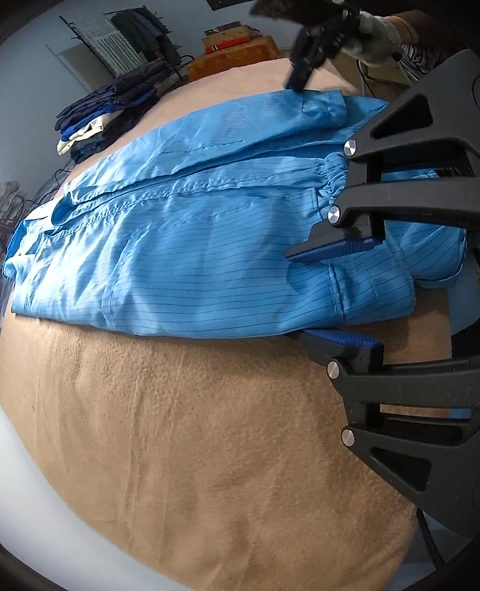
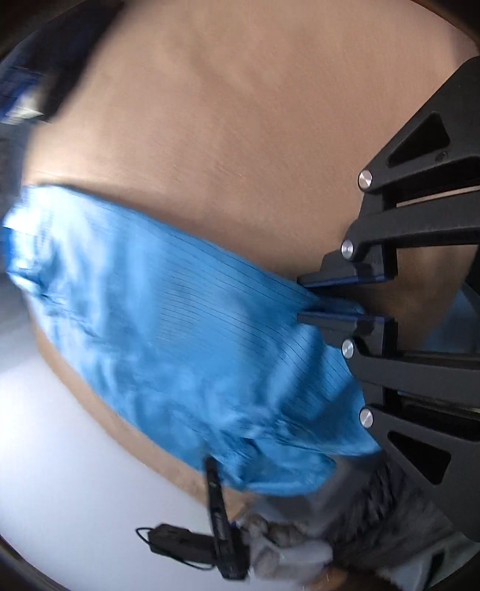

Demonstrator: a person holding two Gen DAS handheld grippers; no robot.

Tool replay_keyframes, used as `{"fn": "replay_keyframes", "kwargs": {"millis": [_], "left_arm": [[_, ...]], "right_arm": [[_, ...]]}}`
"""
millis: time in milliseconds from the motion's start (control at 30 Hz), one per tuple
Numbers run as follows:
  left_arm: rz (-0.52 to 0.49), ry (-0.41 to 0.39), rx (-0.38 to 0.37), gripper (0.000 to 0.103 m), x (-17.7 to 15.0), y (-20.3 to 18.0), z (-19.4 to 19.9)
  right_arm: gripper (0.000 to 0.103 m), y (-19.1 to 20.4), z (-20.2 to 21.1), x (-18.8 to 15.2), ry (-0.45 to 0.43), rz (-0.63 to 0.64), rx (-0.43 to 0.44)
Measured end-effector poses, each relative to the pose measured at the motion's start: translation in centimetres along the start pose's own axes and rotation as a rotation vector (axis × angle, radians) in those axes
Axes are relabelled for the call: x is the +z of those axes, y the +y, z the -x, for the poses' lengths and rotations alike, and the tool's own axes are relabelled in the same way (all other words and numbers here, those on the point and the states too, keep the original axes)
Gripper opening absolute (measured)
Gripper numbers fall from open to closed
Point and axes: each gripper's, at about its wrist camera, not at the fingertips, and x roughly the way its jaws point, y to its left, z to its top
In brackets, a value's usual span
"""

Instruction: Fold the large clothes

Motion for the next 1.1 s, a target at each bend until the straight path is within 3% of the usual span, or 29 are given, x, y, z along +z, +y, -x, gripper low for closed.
{"fn": "replay_keyframes", "kwargs": {"millis": [133, 200, 367, 433, 500, 600, 633, 667, 733, 833, 967, 1100], "left_arm": [[-0.009, 0.0, 0.005, 0.034, -0.1, 0.0, 0.0], [-0.013, -0.004, 0.008, 0.034, -0.3, 0.0, 0.1], [-0.034, -0.015, 0.018, 0.034, -0.6, -0.3, 0.1], [-0.045, -0.015, 0.019, 0.034, -0.6, -0.4, 0.1], [-0.02, -0.009, -0.027, 0.034, -0.5, 0.0, 0.4], [0.081, -0.003, -0.127, 0.034, -0.1, 1.8, 0.9], [0.119, 0.001, -0.161, 0.034, 0.0, 2.4, 0.9], [0.181, 0.01, -0.214, 0.034, 0.2, 3.5, 0.9], [0.3, 0.022, -0.308, 0.034, 0.5, 5.3, 0.4], [0.374, 0.051, -0.379, 0.034, 1.2, 6.3, -0.4], [0.376, 0.068, -0.398, 0.034, 2.1, 5.9, -1.4], [0.362, 0.106, -0.413, 0.016, 2.2, 5.2, -2.5]], "right_arm": [[0.013, 3.4, 1.2, 0.8, -0.135, 0.127, -0.07], [0.013, 4.2, 0.8, 0.9, -0.15, 0.186, -0.031], [0.013, 6.2, -3.0, 0.5, -0.072, 0.242, 0.02], [0.013, 6.9, -4.6, -0.1, -0.032, 0.279, 0.003], [0.013, 7.1, -4.4, 0.1, -0.041, 0.313, -0.001], [0.013, 5.2, -2.3, 1.1, -0.055, 0.211, 0.096], [0.022, 4.5, -1.8, 1.1, -0.071, 0.175, 0.121], [0.045, 3.1, -0.7, 1.3, -0.095, 0.125, 0.139], [0.062, 1.1, 0.5, 1.3, -0.145, 0.064, 0.142], [0.062, -1.9, 0.7, 1.7, -0.127, -0.04, 0.177], [0.062, -6.3, -0.8, 0.9, -0.058, -0.239, 0.325], [0.058, -7.9, -2.9, 0.2, -0.026, -0.346, 0.471]]}}
